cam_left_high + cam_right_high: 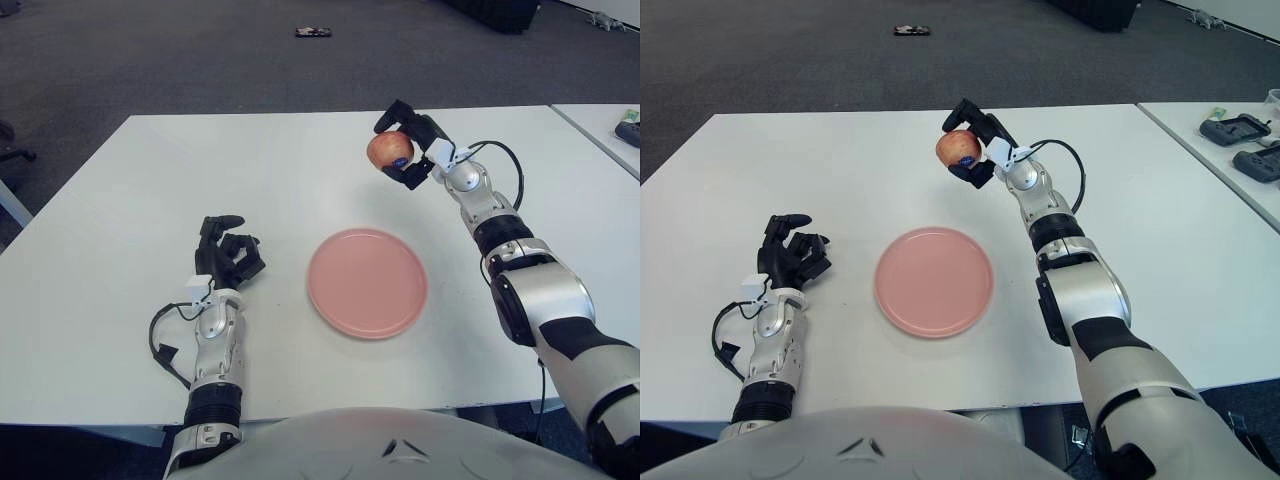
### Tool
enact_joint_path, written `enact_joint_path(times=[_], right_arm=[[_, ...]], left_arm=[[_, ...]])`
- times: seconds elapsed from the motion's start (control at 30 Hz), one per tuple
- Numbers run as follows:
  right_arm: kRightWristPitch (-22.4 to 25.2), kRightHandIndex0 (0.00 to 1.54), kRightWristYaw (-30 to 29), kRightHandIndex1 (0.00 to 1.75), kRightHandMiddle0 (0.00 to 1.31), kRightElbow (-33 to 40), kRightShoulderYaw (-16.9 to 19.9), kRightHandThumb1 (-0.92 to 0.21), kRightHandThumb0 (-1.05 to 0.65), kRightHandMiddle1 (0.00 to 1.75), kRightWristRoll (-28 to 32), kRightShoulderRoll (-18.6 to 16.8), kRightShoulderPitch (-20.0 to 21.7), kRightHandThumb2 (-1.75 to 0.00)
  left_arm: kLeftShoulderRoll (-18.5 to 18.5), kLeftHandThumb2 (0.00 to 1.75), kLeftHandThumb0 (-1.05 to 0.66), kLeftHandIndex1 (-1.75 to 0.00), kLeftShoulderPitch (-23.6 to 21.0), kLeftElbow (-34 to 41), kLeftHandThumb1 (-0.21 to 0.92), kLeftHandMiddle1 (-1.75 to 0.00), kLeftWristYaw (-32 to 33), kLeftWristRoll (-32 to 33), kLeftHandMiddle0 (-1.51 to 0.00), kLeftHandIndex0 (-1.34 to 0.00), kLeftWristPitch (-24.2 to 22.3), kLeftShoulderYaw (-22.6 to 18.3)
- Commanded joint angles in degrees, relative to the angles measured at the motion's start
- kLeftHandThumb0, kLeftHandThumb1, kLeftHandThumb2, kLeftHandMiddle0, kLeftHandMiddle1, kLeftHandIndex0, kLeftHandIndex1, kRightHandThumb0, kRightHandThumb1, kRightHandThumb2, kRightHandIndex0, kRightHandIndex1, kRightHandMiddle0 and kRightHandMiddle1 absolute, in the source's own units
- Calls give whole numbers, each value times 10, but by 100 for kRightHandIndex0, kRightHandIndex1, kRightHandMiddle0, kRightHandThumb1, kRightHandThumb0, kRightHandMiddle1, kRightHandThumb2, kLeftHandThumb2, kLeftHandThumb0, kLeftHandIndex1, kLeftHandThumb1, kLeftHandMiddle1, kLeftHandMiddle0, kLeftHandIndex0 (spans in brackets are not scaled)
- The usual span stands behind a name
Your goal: Put the apple into the plate.
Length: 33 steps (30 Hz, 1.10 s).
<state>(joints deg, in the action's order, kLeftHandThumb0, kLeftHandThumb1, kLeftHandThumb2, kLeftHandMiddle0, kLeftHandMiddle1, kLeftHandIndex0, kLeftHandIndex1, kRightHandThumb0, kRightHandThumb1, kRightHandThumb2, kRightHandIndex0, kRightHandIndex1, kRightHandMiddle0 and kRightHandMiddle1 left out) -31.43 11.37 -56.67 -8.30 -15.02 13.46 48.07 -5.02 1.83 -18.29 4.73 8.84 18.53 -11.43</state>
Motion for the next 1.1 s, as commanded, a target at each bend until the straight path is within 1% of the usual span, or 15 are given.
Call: enact_joint_path(times=[0.0,0.03,0.13,0.2,0.3,0.43,0.6,0.77,0.9,1.07], right_arm=[[-9,96,28,161,69,25,-7,9,0,175,16,-15,-33,-173],[-9,96,33,161,69,29,-9,9,0,175,19,-19,-39,-174],[-3,96,97,162,70,68,-14,10,0,175,43,-15,-59,-174],[3,96,126,162,69,91,-20,10,0,175,49,-12,-70,-174],[12,95,157,163,69,124,-30,9,0,175,48,-9,-89,-173],[12,94,190,163,67,176,-57,7,0,175,34,-5,-134,-172],[6,92,213,164,65,204,-82,4,0,175,21,5,-160,-169],[-2,89,238,164,62,231,-100,0,0,175,18,19,-183,-165],[-6,88,246,164,61,252,-113,-1,0,175,12,30,-204,-164],[-4,88,270,164,60,270,-131,-2,0,175,6,43,-214,-163]], left_arm=[[-3,128,-1,-170,8,-21,35,-175,-1,4,-56,-41,-17,-2],[-2,128,-1,-170,8,-21,35,-175,-1,3,-56,-41,-16,-2],[-2,130,-1,-170,9,-21,33,-175,2,-2,-57,-42,-15,0],[-1,131,-1,-171,9,-21,32,-175,2,-4,-58,-42,-14,1],[-1,132,-1,-171,9,-21,32,-175,1,-5,-59,-42,-12,2],[-2,132,-1,-171,13,-17,32,-175,-1,-5,-59,-42,-9,5],[-3,132,-1,-172,18,-10,32,-175,1,-8,-59,-41,-8,8],[-3,131,-1,-171,21,-10,33,-175,0,-7,-58,-41,-5,8],[-3,129,-1,-170,21,-11,34,-175,-1,-4,-57,-41,-3,8],[-2,128,-1,-169,19,-16,35,-175,-2,-1,-56,-41,-2,5]])
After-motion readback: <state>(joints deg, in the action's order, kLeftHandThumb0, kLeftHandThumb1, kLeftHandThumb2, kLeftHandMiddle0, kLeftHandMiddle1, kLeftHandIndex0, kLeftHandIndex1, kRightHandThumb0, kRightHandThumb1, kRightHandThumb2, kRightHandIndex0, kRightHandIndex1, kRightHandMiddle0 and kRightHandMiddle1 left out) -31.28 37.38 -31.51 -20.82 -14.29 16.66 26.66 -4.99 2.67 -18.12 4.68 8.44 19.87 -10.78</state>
